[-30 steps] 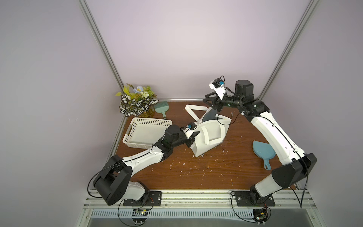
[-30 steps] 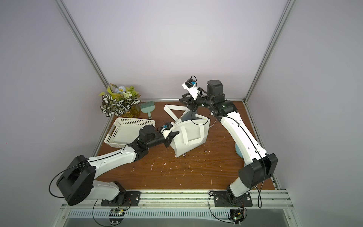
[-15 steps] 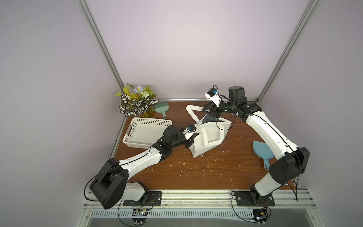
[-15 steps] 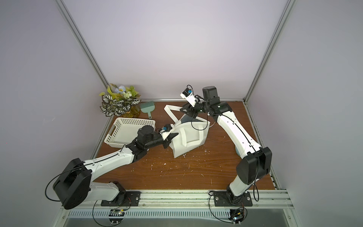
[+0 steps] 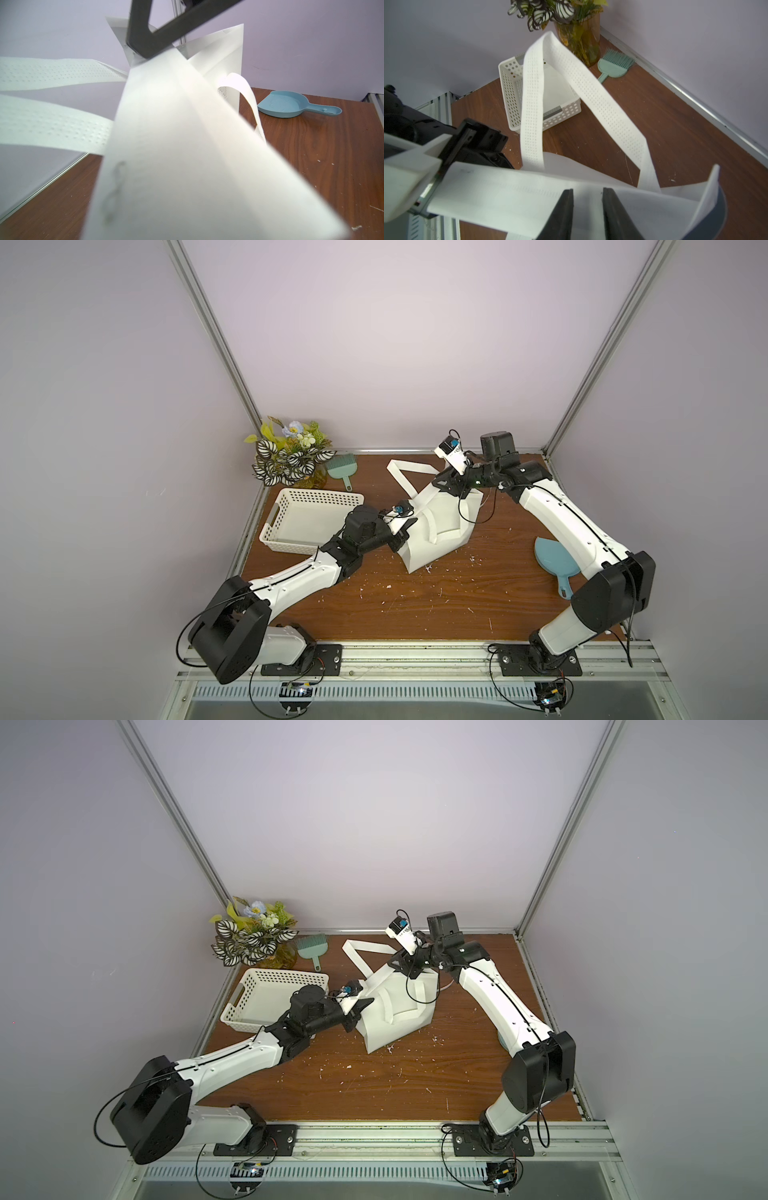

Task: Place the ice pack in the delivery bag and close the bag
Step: Seal the delivery bag at the center of the board.

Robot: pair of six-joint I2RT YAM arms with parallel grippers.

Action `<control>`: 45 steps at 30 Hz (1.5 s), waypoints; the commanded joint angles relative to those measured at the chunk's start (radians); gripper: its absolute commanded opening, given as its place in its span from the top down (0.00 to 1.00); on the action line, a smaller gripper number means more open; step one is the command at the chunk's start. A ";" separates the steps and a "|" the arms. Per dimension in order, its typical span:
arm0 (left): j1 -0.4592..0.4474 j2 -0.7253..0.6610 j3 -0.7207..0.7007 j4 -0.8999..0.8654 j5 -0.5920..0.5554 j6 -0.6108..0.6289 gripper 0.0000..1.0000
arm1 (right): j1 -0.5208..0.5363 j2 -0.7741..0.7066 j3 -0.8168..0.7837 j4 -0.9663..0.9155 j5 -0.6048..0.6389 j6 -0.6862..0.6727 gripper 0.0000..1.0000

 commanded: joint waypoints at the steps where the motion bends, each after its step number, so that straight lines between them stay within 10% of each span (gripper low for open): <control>1: 0.018 -0.035 0.003 0.049 -0.037 -0.002 1.00 | -0.007 -0.056 -0.026 0.003 0.018 0.041 0.69; 21: 0.061 -0.077 -0.011 0.006 0.053 0.002 1.00 | -0.108 -0.384 -0.405 0.461 -0.040 0.085 0.45; 37: 0.061 -0.076 -0.014 0.003 0.101 0.045 1.00 | 0.061 0.037 0.247 0.061 -0.098 -0.138 0.52; 45: 0.060 -0.091 -0.016 -0.004 0.056 0.099 1.00 | 0.117 0.078 0.251 -0.055 -0.085 -0.257 0.58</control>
